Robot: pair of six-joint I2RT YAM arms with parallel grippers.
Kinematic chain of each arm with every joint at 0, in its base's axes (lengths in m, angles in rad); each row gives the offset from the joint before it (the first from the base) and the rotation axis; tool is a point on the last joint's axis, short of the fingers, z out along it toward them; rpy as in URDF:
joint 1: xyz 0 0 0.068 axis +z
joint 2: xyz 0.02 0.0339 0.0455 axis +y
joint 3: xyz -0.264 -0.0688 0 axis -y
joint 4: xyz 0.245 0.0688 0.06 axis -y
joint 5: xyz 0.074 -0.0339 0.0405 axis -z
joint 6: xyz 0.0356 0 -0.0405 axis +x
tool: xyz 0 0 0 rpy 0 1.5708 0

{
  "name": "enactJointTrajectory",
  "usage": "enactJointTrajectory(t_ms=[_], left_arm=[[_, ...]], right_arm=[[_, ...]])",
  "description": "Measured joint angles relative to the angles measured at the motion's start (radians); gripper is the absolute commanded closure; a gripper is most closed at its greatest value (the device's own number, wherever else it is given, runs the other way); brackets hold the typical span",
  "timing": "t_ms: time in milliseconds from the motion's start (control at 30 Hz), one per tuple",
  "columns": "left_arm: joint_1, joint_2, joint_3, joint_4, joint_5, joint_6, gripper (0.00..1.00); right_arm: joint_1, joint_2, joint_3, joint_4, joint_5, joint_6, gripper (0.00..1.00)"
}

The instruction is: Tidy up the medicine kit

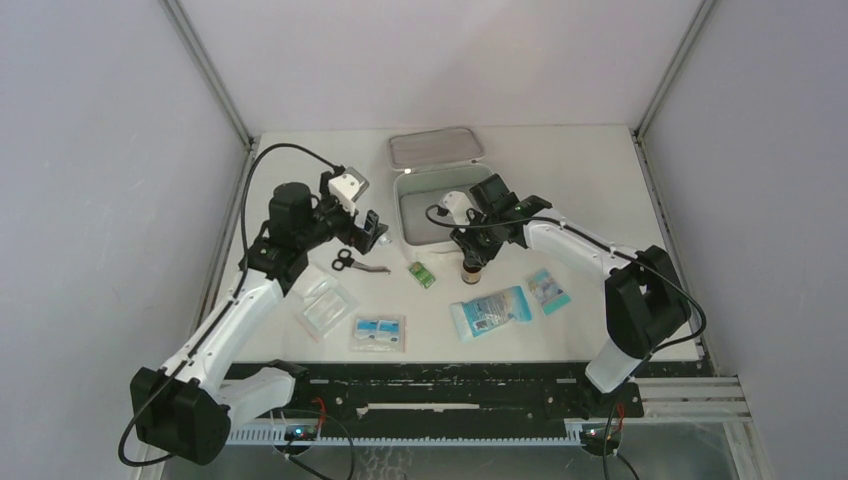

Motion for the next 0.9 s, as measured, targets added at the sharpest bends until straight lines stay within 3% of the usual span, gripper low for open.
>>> enactJointTrajectory(t_ms=[200, 533, 900], left_arm=[[-0.002, 0.053, 0.001, -0.005, 0.142, 0.029, 0.01], [-0.107, 0.164, 0.016, -0.041, 0.433, 0.183, 0.02], [-0.294, 0.255, 0.163, -0.129, 0.595, 0.265, 0.01]], right_arm=[[-0.002, -0.062, 0.000, -0.024, -0.048, -0.012, 1.00], [-0.051, -0.307, 0.014, -0.076, -0.307, -0.061, 1.00], [-0.093, -0.413, 0.021, -0.144, -0.530, -0.111, 1.00]])
